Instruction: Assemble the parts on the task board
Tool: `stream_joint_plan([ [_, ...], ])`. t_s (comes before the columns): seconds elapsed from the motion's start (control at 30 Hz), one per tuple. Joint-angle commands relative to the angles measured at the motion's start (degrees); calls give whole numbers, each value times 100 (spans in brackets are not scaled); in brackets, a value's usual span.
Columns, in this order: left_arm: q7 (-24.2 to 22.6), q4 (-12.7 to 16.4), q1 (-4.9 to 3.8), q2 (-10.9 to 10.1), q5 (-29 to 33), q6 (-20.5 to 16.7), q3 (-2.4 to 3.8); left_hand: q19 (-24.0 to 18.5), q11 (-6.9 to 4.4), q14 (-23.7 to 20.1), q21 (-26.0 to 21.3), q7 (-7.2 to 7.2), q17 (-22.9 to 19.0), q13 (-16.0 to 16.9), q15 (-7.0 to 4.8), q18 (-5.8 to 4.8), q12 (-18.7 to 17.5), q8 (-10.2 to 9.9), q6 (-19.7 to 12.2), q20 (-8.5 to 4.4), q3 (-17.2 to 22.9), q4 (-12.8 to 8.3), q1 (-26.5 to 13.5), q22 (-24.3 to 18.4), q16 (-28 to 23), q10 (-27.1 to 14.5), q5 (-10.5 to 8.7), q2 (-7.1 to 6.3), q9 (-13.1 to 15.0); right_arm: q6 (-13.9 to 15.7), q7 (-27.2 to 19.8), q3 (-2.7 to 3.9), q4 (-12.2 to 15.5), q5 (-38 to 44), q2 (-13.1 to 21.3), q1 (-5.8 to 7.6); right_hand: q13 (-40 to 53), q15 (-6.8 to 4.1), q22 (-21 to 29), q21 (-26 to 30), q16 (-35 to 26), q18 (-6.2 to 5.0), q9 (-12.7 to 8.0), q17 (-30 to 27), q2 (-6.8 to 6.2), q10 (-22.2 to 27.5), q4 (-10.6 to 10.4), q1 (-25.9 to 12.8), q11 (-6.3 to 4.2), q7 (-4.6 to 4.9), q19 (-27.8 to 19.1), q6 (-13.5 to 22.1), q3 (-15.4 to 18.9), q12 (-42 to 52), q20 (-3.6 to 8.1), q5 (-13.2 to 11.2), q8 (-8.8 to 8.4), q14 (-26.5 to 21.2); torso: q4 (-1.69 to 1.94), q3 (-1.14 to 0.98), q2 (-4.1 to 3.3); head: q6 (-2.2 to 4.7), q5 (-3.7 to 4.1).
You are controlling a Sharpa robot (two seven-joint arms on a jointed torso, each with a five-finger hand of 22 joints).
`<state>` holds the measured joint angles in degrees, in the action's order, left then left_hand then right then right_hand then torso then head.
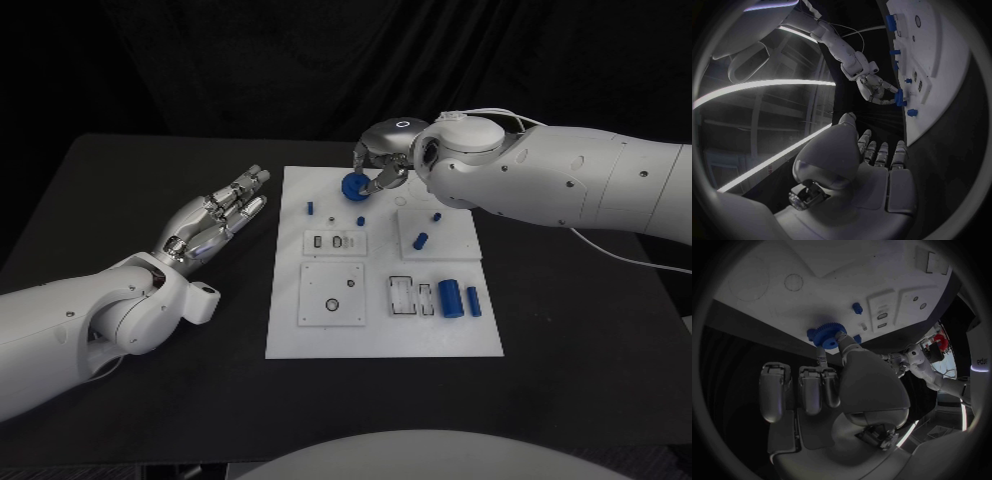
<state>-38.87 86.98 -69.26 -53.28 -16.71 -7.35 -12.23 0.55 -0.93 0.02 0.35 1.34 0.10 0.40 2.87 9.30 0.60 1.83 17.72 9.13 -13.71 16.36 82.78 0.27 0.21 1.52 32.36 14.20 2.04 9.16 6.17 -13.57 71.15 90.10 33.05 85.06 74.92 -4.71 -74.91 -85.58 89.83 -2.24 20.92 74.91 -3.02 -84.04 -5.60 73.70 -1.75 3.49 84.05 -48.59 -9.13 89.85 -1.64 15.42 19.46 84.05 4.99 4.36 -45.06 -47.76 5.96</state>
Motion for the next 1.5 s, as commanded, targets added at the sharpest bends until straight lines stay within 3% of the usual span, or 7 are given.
stream_joint_plan([
  [0.03,-692,1,8,9,6,78,4,-4,45,-2,13,6,-10,-2,22,93,-24,30,16,54,35,-3,54,9,-21,0,-17,-21,6,-191,59,5,-35,24,-32,-14,1508,-16,-1236,25,17,79,707,1509,24,-596,17,-5,-3,-48,242,-11,-44,15,5,32,-48,595,1,-1,2,-3,-3],
  [0.27,-689,-16,8,33,6,92,4,-4,47,-2,13,8,-10,-2,23,93,-24,30,16,55,39,-4,56,9,-21,1,-15,-20,6,-278,83,5,-95,24,-106,-35,1508,0,-1223,54,17,71,663,1509,24,-596,30,-2,13,-33,221,24,-71,15,-10,32,-161,595,-3,2,5,-12,10],
  [0.33,-693,-18,8,39,6,96,4,-4,47,-2,13,8,-10,-2,23,93,-24,30,16,55,39,-4,56,9,-21,1,-15,-20,6,-289,82,5,-100,24,-116,-44,1508,9,-1212,78,17,65,620,1509,17,-596,34,-8,28,-22,204,76,-86,15,-22,32,-261,595,-5,1,5,-16,8],
  [0.53,-693,-25,8,43,6,101,4,-4,47,-2,13,8,-10,-2,23,93,-24,30,16,55,39,-4,56,9,-21,1,-15,-20,6,-333,84,5,-110,24,-132,-63,1508,41,-1164,203,17,31,355,1509,-28,-596,67,-44,52,0,120,293,-173,15,-59,30,-799,595,-9,-1,4,-21,-6],
  [0.9,-686,-35,8,55,6,116,4,-4,50,-2,14,12,-10,-3,26,94,-25,30,16,58,46,-2,59,9,-21,-1,-13,-16,6,-427,123,5,-130,24,-150,-72,1508,60,-1046,500,17,-42,-35,1509,-31,-596,169,-54,63,5,-75,649,-259,15,-80,26,-1356,595,-8,-4,5,-41,8],
  [1.27,-672,-43,8,52,6,132,4,-4,53,-2,14,15,-10,-3,29,94,-25,30,13,60,50,-1,60,9,-21,-3,-15,-14,5,-361,111,5,-119,24,-110,-73,1508,57,-965,712,-53,-91,-238,1429,-18,-596,236,-64,48,-29,-204,876,-282,15,-82,25,-1569,554,-14,-3,5,-47,-5],
  [1.5,-674,-21,9,-7,6,127,4,-4,56,-2,14,18,-10,-3,31,94,-25,29,10,62,53,-1,61,9,-21,-3,-6,-12,5,178,-64,9,80,24,169,-47,1508,43,-984,683,-26,-81,-267,1460,10,-596,272,-28,33,-38,-174,809,-314,15,-72,29,-1540,570,-10,-5,5,-16,-36],
])
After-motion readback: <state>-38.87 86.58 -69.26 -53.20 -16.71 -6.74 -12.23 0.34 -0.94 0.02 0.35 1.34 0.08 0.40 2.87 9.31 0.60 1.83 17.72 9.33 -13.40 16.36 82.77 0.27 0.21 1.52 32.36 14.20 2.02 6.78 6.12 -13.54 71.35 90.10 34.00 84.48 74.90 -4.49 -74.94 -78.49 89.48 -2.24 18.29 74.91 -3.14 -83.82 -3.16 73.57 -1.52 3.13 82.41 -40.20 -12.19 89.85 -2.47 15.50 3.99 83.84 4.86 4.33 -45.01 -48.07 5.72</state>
